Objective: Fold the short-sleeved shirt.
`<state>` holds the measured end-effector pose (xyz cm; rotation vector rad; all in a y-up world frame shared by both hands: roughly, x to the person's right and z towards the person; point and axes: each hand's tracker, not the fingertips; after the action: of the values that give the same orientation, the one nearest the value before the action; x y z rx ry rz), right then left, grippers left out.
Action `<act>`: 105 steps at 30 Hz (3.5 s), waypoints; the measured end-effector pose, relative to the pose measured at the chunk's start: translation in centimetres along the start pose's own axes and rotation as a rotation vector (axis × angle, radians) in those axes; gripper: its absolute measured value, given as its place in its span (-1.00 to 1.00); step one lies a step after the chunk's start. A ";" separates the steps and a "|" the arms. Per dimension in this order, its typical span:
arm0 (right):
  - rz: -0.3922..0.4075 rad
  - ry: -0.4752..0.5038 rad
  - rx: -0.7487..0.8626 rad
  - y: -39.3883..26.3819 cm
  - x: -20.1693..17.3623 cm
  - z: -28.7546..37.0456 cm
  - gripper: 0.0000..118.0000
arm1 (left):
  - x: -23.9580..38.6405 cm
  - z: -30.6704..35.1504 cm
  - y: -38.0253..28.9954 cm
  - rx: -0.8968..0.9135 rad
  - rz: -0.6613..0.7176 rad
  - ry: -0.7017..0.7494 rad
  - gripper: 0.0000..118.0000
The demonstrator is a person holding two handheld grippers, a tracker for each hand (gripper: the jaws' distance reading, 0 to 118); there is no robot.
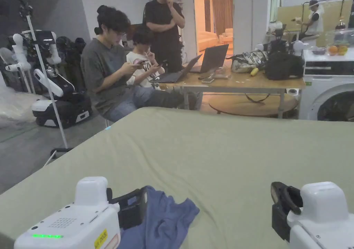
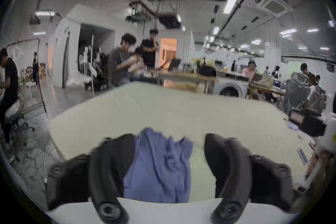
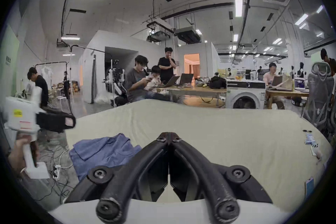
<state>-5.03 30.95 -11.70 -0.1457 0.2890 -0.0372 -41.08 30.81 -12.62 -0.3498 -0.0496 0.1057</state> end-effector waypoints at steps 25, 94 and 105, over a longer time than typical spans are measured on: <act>-0.157 -0.116 -0.250 -6.9 9.4 4.8 -1.00 | -4.2 -18.6 -5.5 -0.495 0.132 -0.049 -0.97; -0.080 -0.338 -0.088 -2.9 13.7 10.9 -1.00 | 16.2 0.1 1.1 0.104 -0.170 -0.351 -1.00; -0.166 -0.339 -0.136 -5.0 16.8 13.2 -1.00 | 13.8 -17.2 2.1 -0.382 -0.102 -0.374 0.18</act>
<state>14.80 26.84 -3.16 -0.3070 -0.0598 -0.1555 -26.44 28.48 -29.12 -0.7047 -0.4613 0.0593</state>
